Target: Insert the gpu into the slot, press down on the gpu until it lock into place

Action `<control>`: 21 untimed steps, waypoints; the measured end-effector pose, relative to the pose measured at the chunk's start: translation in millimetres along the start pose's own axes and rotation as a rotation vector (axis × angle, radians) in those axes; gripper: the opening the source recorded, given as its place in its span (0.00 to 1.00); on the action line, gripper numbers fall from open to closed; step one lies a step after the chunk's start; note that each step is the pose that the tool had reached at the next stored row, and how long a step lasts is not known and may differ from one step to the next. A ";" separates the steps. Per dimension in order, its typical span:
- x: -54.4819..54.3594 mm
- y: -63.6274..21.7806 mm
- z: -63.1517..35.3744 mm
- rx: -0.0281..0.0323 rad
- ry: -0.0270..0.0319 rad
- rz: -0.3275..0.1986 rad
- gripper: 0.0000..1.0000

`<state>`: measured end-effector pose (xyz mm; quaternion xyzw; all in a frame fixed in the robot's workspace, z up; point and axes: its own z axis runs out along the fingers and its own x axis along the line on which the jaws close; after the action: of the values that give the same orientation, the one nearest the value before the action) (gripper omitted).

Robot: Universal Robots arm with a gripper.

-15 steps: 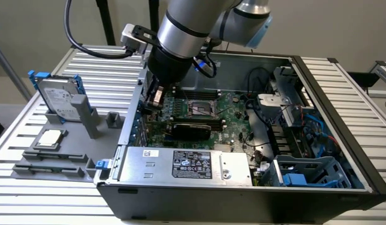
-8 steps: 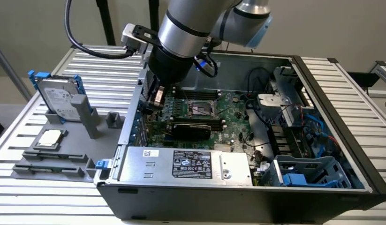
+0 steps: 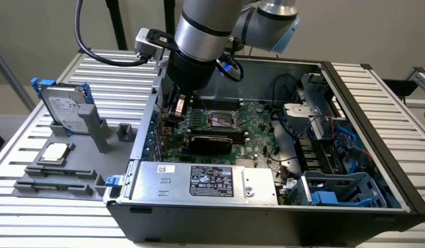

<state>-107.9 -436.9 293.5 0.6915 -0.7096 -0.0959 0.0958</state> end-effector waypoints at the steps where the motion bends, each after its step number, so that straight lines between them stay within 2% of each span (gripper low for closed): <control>1: 0.1 -0.7 -0.2 0.0179 -0.0005 0.000 0.11; 6: 0.7 -5.8 -1.6 0.1091 -0.0026 -0.001 0.11; 8: 1.1 -7.9 -2.2 0.1431 -0.0033 -0.002 0.11; 10: 1.7 -10.3 -2.8 0.1723 -0.0039 -0.004 0.11; 11: 2.1 -11.5 -3.1 0.1842 -0.0042 -0.004 0.11; 13: 2.9 -14.2 -4.0 0.2009 -0.0047 -0.006 0.11; 14: 3.5 -16.0 -4.8 0.2070 -0.0051 -0.007 0.11; 15: 4.1 -17.8 -5.6 0.2106 -0.0057 -0.007 0.11; 18: 6.1 -24.9 -9.6 0.2164 -0.0085 -0.009 0.11; 21: 7.2 -30.6 -16.3 0.2175 -0.0094 -0.010 0.11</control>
<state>-74.2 -444.9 300.9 0.7009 -0.7127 -0.0221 0.0164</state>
